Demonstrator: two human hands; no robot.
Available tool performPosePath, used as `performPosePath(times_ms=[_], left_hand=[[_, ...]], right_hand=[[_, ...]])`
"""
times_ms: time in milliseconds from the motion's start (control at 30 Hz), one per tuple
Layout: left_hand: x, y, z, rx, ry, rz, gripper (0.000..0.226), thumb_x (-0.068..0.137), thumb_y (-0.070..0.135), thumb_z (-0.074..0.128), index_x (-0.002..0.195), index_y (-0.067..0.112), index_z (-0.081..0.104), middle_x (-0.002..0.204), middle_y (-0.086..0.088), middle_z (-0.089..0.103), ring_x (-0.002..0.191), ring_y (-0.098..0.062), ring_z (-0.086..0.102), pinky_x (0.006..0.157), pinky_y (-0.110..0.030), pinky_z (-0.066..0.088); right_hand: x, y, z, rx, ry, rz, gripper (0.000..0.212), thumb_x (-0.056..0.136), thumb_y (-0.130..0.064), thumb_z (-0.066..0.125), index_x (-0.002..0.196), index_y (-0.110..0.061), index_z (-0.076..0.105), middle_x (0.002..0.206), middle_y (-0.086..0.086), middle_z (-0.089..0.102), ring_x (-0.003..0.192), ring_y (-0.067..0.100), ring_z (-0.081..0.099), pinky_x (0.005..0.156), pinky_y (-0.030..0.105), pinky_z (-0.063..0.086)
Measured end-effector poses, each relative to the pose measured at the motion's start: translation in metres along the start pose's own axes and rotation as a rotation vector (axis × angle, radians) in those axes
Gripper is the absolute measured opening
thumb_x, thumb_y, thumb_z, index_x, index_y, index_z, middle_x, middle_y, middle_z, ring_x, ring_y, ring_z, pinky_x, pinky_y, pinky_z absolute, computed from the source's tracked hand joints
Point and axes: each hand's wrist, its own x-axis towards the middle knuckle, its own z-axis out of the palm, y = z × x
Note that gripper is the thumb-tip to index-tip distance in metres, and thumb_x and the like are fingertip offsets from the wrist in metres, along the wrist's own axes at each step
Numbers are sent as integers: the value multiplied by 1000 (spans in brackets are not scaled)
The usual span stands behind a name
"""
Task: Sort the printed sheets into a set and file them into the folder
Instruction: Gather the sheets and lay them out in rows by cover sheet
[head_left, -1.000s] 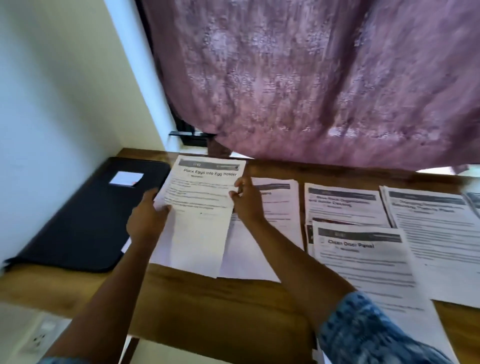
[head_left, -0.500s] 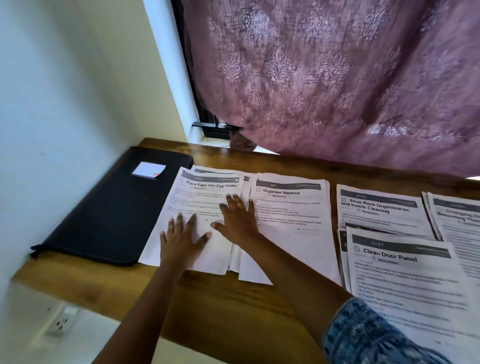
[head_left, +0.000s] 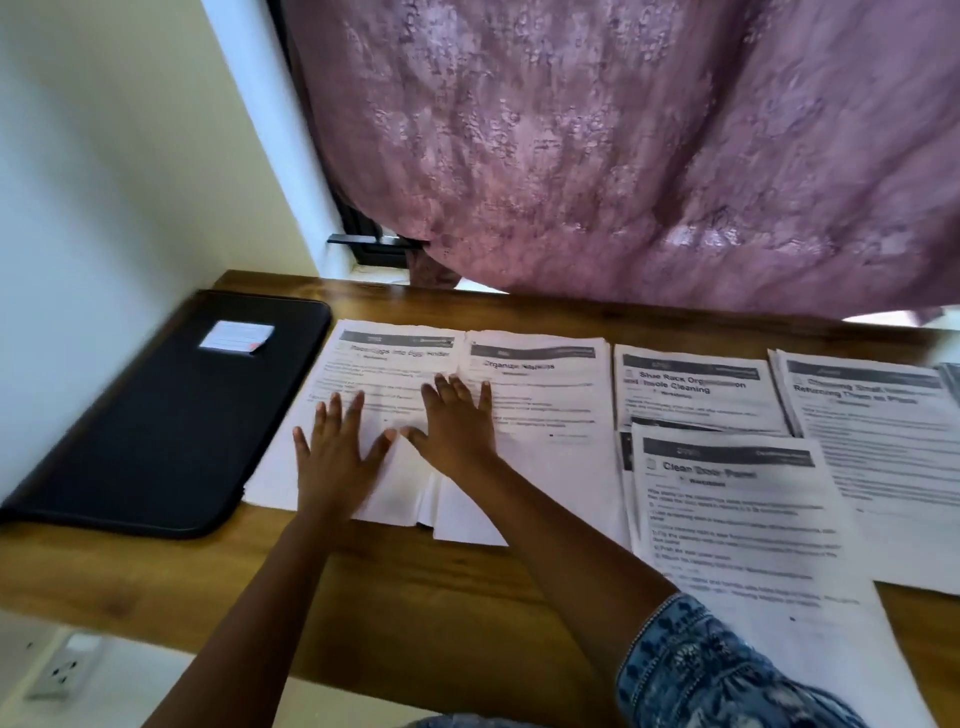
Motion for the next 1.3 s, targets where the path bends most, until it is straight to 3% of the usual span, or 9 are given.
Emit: performPosePath(times_ms=[133, 233, 433, 567, 767, 933, 1033, 1133, 1300], left_hand=[[-23, 78, 2, -143, 63, 199, 70, 88, 63, 32, 142, 20, 44, 152, -11, 37, 142, -33, 30, 113, -59, 15], [-55, 152, 24, -188, 40, 427, 61, 88, 60, 35, 130, 23, 58, 143, -8, 49, 134, -31, 43, 110, -58, 24], [-120, 263, 72, -196, -148, 658, 60, 89, 61, 32, 136, 29, 51, 153, 0, 35, 144, -22, 25, 115, -42, -3], [-140, 286, 98, -158, -175, 670, 60, 87, 59, 32, 129, 25, 58, 148, -6, 43, 140, -29, 34, 114, -46, 4], [-150, 284, 115, -47, -207, 647, 55, 89, 54, 36, 136, 28, 49, 152, -5, 38, 141, -27, 34, 113, -48, 19], [-150, 283, 117, -137, -190, 641, 58, 89, 59, 33, 139, 32, 45, 157, 2, 27, 146, -18, 18, 117, -41, 7], [-146, 281, 116, -255, -225, 624, 66, 84, 68, 31, 139, 33, 44, 158, 8, 19, 145, -6, 5, 118, -33, -2], [-143, 286, 110, -405, -322, 524, 78, 76, 79, 34, 138, 33, 45, 156, 12, 19, 145, -5, 8, 120, -34, 8], [-138, 296, 95, -691, -403, 311, 52, 90, 36, 62, 138, 30, 44, 152, 10, 30, 141, -9, 28, 114, -27, 29]], right_hand=[[-51, 47, -34, 135, 209, 151, 44, 93, -44, 50, 130, -21, 52, 137, 2, 52, 131, 23, 40, 112, 45, 21], [-105, 106, -54, 202, 356, 335, 31, 91, -38, 55, 117, -23, 63, 118, 0, 65, 113, 23, 54, 94, 36, 40], [-214, 220, -77, 141, 469, 767, 28, 90, -27, 60, 117, -20, 64, 120, 8, 61, 111, 29, 53, 89, 39, 43], [-254, 261, -78, 242, 478, 923, 34, 89, -30, 63, 118, -13, 59, 119, 13, 57, 108, 31, 52, 83, 38, 46], [-263, 281, -76, 464, 392, 962, 32, 85, -35, 68, 108, -17, 56, 93, -2, 59, 81, 16, 53, 67, 24, 35], [-265, 295, -77, 482, 404, 911, 23, 82, -32, 73, 87, -16, 58, 77, -6, 58, 70, 13, 51, 54, 21, 33], [-264, 305, -80, 438, 387, 875, 18, 84, -33, 71, 88, -16, 65, 78, -6, 59, 72, 13, 52, 59, 23, 34], [-264, 311, -84, 364, 347, 831, 18, 88, -35, 64, 91, -17, 67, 83, 0, 66, 73, 17, 55, 65, 26, 37], [-267, 318, -98, 292, 473, 748, 20, 94, -28, 57, 103, -16, 70, 98, 5, 71, 83, 25, 64, 69, 27, 43]])
